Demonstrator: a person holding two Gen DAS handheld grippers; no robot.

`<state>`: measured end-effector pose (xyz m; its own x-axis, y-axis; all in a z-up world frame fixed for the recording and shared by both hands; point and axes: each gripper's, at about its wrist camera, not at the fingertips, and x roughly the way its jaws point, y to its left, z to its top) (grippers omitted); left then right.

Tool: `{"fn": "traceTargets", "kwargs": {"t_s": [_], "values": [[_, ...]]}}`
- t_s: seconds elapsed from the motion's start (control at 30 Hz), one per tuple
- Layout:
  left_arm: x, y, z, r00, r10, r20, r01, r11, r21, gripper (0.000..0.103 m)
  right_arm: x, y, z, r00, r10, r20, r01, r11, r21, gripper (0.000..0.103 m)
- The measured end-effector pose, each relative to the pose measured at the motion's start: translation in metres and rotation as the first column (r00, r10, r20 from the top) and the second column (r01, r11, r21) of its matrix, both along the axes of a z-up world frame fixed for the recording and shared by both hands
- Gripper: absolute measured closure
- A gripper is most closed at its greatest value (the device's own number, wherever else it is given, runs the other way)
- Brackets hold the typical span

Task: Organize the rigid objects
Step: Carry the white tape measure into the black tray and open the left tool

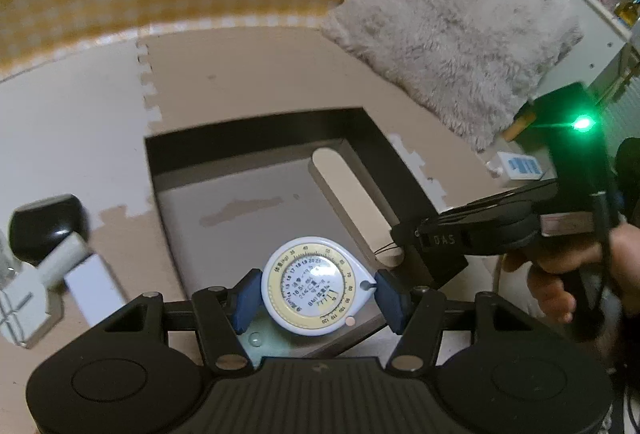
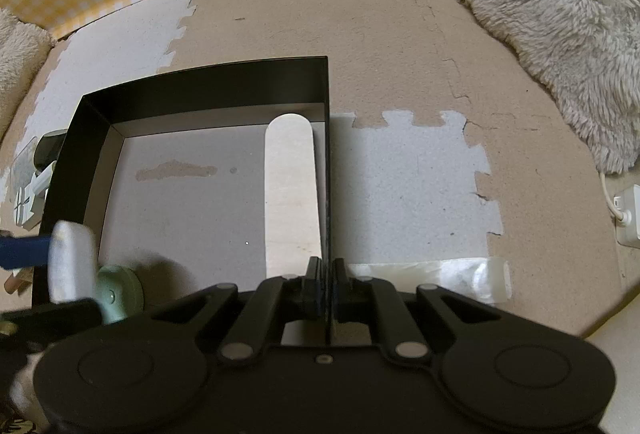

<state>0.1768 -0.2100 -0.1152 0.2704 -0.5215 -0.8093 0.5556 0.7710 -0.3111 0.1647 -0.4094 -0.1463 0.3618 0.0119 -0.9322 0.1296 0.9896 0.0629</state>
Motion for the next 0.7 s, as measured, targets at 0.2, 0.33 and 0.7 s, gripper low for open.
{"fn": "traceTargets", "kwargs": {"t_s": [0.2, 0.33, 0.7], "values": [[0.003, -0.021, -0.016, 1.000, -0.009, -0.029, 0.011, 0.998, 0.059, 0.042, 0.000, 0.000, 0.000, 1.000, 0.000, 0.000, 0.000, 1.000, 0.000, 0.096], [0.004, -0.029, -0.023, 0.999, -0.026, -0.038, 0.029, 0.996, 0.084, 0.042, 0.000, 0.000, 0.000, 1.000, -0.001, 0.001, 0.001, 1.000, 0.002, 0.096], [0.005, -0.040, -0.033, 0.998, -0.035, -0.050, 0.042, 0.988, 0.148, 0.041, 0.000, -0.001, 0.000, 1.000, -0.002, 0.001, 0.002, 1.000, 0.004, 0.096]]}}
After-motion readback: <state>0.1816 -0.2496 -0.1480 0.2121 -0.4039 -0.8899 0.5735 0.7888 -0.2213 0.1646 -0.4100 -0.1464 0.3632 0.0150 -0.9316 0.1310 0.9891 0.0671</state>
